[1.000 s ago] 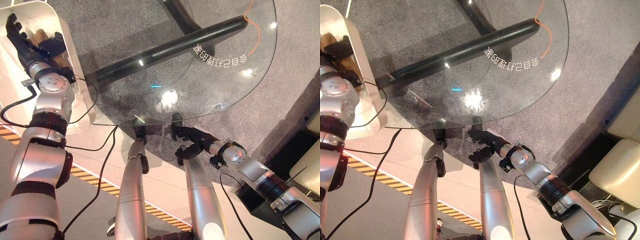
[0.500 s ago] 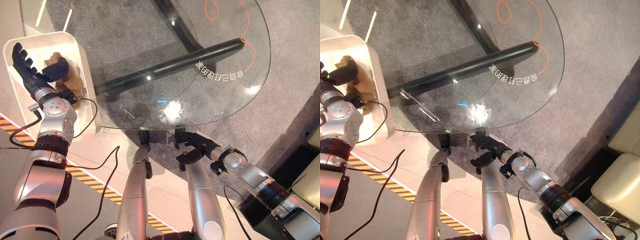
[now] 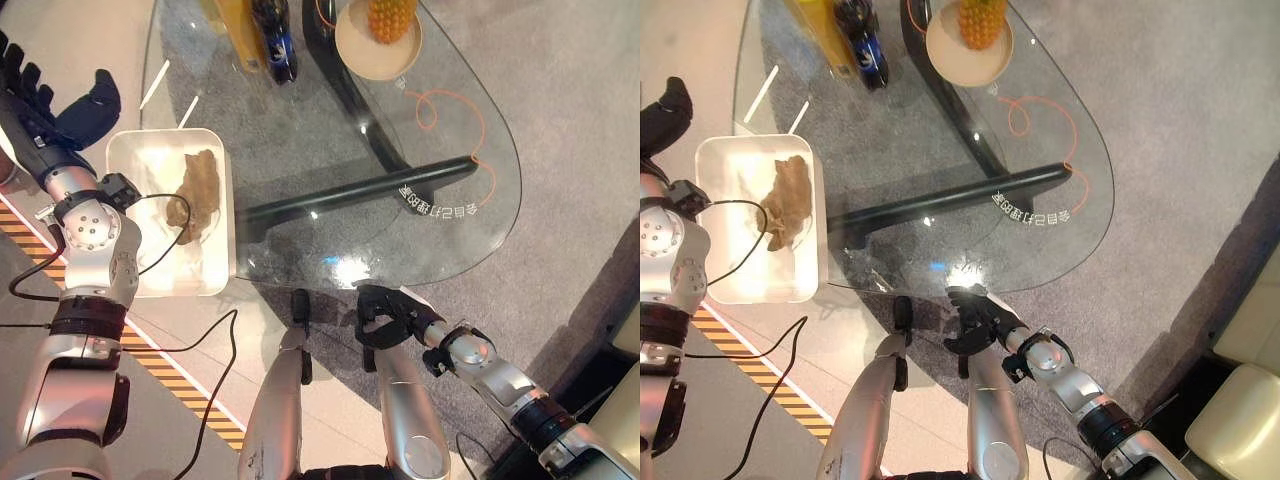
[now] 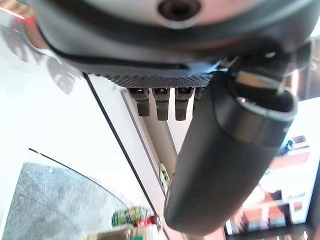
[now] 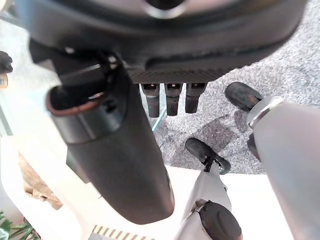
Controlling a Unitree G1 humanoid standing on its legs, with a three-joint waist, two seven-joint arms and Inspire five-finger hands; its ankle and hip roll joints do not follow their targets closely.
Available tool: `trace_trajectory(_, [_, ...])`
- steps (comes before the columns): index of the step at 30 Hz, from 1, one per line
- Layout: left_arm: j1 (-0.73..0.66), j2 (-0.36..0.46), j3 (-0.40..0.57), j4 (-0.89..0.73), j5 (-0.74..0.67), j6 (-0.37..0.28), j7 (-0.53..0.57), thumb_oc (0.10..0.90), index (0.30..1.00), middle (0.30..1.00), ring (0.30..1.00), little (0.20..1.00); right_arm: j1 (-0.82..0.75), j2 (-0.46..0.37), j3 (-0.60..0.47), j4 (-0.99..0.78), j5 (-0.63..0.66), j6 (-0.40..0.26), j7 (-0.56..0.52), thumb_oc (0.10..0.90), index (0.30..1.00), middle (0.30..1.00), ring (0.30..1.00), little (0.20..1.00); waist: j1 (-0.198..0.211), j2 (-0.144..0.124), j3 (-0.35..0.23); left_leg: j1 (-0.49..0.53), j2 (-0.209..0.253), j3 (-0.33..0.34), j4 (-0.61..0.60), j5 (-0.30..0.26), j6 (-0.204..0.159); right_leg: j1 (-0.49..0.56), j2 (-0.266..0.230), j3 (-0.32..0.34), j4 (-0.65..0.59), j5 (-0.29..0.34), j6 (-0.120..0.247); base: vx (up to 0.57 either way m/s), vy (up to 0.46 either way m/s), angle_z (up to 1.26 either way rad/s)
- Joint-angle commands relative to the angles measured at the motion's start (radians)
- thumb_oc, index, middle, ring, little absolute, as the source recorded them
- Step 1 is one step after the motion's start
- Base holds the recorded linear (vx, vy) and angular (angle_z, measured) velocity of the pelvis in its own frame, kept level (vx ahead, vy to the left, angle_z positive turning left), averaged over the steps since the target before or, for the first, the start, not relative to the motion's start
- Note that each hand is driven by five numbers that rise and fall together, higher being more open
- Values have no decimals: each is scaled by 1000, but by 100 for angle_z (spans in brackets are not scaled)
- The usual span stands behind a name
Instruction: Wipe the table with a cloth and put it in the basket.
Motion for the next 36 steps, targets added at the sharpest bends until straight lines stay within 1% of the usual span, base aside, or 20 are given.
trace_trajectory(1, [70,-9,85,-107,73,-53,-68,800,900,900,900,900,86,35,-50,-34,-10,-81,-15,800,900,900,900,900,19,25,-67,64,-76,-16,56,-134,1,87,29,30,-56,-55,22,16,-84,4])
trace_trajectory(3, [175,-60,81,-151,132,-21,-107,800,900,900,900,900,116,58,-67,2,-22,-93,-26,800,900,900,900,900,25,22,-93,98,-74,-23,30,-134,1,124,25,27,-77,-55,25,17,-86,0])
trace_trajectory(4, [233,-91,79,-183,126,-11,-120,800,900,900,900,900,133,69,-80,19,-25,-98,-27,800,900,900,900,900,28,20,-107,116,-73,-28,19,-134,1,145,23,26,-88,-54,26,48,-101,-1])
trace_trajectory(5, [317,-144,64,-214,114,22,-154,800,900,900,900,900,159,85,-100,49,-37,-108,-23,800,900,900,900,900,32,16,-130,147,-72,-35,2,-136,1,181,20,22,-107,-54,28,49,-88,0])
trace_trajectory(6, [345,-160,57,-220,110,29,-160,800,900,900,900,900,168,91,-109,59,-45,-109,-21,800,900,900,900,900,33,15,-139,158,-71,-37,-4,-136,1,195,20,20,-115,-54,29,80,-107,4])
trace_trajectory(7, [425,-210,34,-216,100,62,-189,800,900,900,900,900,198,106,-131,93,-43,-108,-15,800,900,900,900,900,36,14,-167,193,-68,-45,-20,-137,0,240,20,13,-139,-52,28,52,-71,4])
trace_trajectory(8, [435,-216,33,-214,103,61,-193,800,900,900,900,900,201,107,-134,94,-45,-106,-12,800,900,900,900,900,36,13,-170,200,-67,-46,-23,-137,1,248,20,12,-143,-52,28,81,-100,5])
trace_trajectory(10, [505,-261,21,-195,123,92,-241,800,900,900,900,900,232,123,-162,115,-36,-85,-9,800,900,900,900,900,40,8,-197,236,-63,-53,-38,-137,1,294,23,6,-167,-50,28,58,-88,4])
trace_trajectory(11, [533,-277,9,-177,134,96,-263,800,900,900,900,900,241,130,-171,127,-40,-77,-5,800,900,900,900,900,41,7,-209,246,-61,-54,-41,-137,0,308,24,4,-173,-49,27,67,-114,9])
trace_trajectory(12, [593,-315,-11,-141,141,124,-316,800,900,900,900,900,266,142,-194,153,-43,-60,5,800,900,900,900,900,45,4,-236,276,-55,-56,-49,-137,0,344,25,-4,-190,-44,25,64,-126,15])
trace_trajectory(14, [645,-350,-41,-64,131,184,-376,800,900,900,900,900,286,160,-213,204,-26,-42,15,800,900,900,900,900,50,-1,-270,314,-48,-57,-60,-139,0,386,28,-11,-209,-39,23,75,-125,12])
trace_trajectory(16, [675,-390,-84,42,158,227,-406,800,900,900,900,900,291,183,-217,290,-27,-37,20,800,900,900,900,900,53,-4,-310,354,-37,-50,-80,-136,1,427,33,-16,-230,-31,22,81,-113,1])
trace_trajectory(17, [680,-405,-101,86,153,256,-425,800,900,900,900,900,289,192,-217,334,-8,-39,25,800,900,900,900,900,53,-5,-326,374,-32,-47,-91,-136,0,446,35,-18,-239,-32,22,69,-89,-1])
trace_trajectory(19, [688,-422,-119,154,172,264,-459,800,900,900,900,900,284,203,-221,387,6,-38,34,800,900,900,900,900,53,-5,-342,394,-26,-45,-103,-136,-1,467,37,-17,-249,-32,22,35,-61,-1])
trace_trajectory(21, [685,-461,-155,283,169,268,-476,800,900,900,900,900,267,224,-220,495,-15,-61,44,800,900,900,900,900,47,-4,-367,428,-15,-35,-129,-133,-4,497,42,-13,-270,-30,25,18,-63,-6])
trace_trajectory(23, [671,-484,-161,371,148,324,-481,800,900,900,900,900,254,237,-221,564,-9,-63,50,800,900,900,900,900,43,-3,-380,451,-8,-30,-144,-133,-6,516,44,-12,-281,-32,27,-4,-53,-12])
trace_trajectory(24, [662,-499,-161,427,134,329,-490,800,900,900,900,900,245,248,-223,603,-10,-57,48,800,900,900,900,900,40,-3,-388,463,-4,-25,-153,-133,-7,527,46,-9,-288,-33,27,-3,-58,-11])
trace_trajectory(29, [624,-550,-204,618,163,336,-539,800,900,900,900,900,225,297,-240,753,31,-67,50,800,900,900,900,900,27,-2,-419,508,14,-5,-192,-132,-8,562,52,-3,-309,-37,30,13,-48,-9])
trace_trajectory(32, [609,-564,-213,677,184,320,-560,800,900,900,900,900,219,315,-247,813,39,-68,49,800,900,900,900,900,20,3,-431,523,22,3,-214,-131,-12,577,56,-3,-328,-35,33,9,-26,-7])
trace_trajectory(36, [595,-568,-221,705,181,324,-561,800,900,900,900,900,212,326,-250,872,42,-76,52,800,900,900,900,900,16,7,-438,524,28,17,-214,-134,-13,583,52,-5,-347,-26,36,-7,3,-8])
